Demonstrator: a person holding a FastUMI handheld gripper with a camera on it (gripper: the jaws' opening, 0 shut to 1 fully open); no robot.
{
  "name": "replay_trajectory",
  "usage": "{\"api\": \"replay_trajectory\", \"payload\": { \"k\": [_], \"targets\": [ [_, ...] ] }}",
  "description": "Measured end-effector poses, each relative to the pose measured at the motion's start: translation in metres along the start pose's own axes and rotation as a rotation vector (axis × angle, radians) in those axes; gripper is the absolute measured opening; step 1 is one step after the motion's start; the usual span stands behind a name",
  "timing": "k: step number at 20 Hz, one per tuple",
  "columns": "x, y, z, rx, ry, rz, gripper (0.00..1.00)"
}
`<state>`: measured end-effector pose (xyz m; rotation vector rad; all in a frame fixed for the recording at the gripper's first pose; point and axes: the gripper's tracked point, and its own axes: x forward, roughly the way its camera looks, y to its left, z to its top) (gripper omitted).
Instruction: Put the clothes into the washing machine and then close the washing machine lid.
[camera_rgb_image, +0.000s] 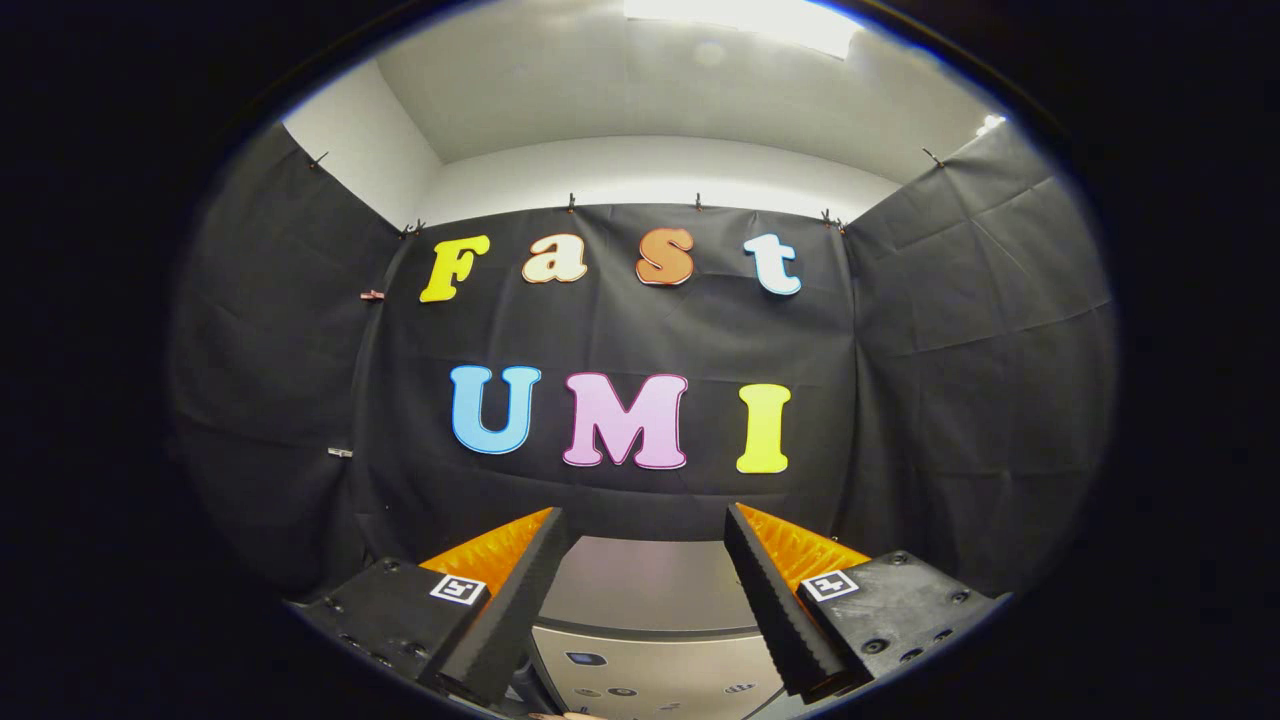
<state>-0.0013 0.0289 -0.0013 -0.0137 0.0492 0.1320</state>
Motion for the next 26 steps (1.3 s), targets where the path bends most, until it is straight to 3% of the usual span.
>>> {"api": "replay_trajectory", "payload": {
  "k": [26],
  "targets": [
    [-0.0068, 0.0083, 0.0090, -0.012, -0.026, 0.000, 0.99]
  ]
}}
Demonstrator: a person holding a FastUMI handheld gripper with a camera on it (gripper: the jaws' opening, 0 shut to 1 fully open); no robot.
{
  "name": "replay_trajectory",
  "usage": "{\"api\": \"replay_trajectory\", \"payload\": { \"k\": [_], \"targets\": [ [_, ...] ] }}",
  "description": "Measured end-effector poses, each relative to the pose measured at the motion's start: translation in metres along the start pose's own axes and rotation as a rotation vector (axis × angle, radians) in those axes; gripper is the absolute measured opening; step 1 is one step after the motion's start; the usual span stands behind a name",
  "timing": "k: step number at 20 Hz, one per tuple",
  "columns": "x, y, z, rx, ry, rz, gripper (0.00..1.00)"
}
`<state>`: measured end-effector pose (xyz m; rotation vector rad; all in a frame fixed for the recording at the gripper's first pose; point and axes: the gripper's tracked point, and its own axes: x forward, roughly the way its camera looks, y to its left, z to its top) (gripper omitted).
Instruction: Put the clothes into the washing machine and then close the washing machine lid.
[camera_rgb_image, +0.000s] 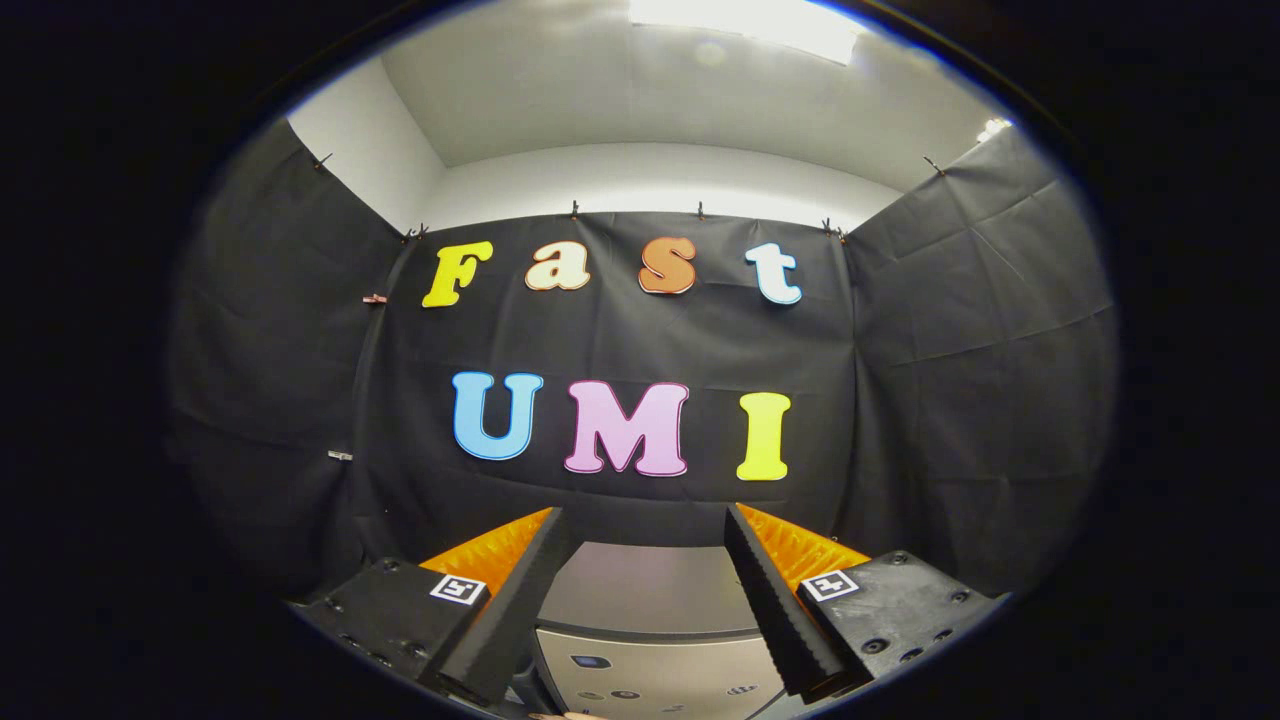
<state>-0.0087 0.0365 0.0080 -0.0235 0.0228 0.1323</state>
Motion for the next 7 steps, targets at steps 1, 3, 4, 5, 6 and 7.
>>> {"api": "replay_trajectory", "payload": {
  "k": [1, 3, 4, 5, 6, 7],
  "targets": [
    [-0.0004, 0.0003, 0.0008, -0.001, -0.001, 0.000, 0.98],
    [-0.0007, 0.0008, 0.0008, -0.002, -0.002, -0.002, 0.99],
    [-0.0007, 0.0003, 0.0010, -0.001, -0.002, -0.004, 0.99],
    [-0.0004, -0.0001, 0.0003, 0.000, 0.000, -0.003, 0.99],
    [-0.0011, 0.0003, 0.0007, 0.001, 0.000, -0.004, 0.99],
    [-0.0011, 0.0002, 0.0009, 0.002, 0.000, -0.005, 0.99]
  ]
}}
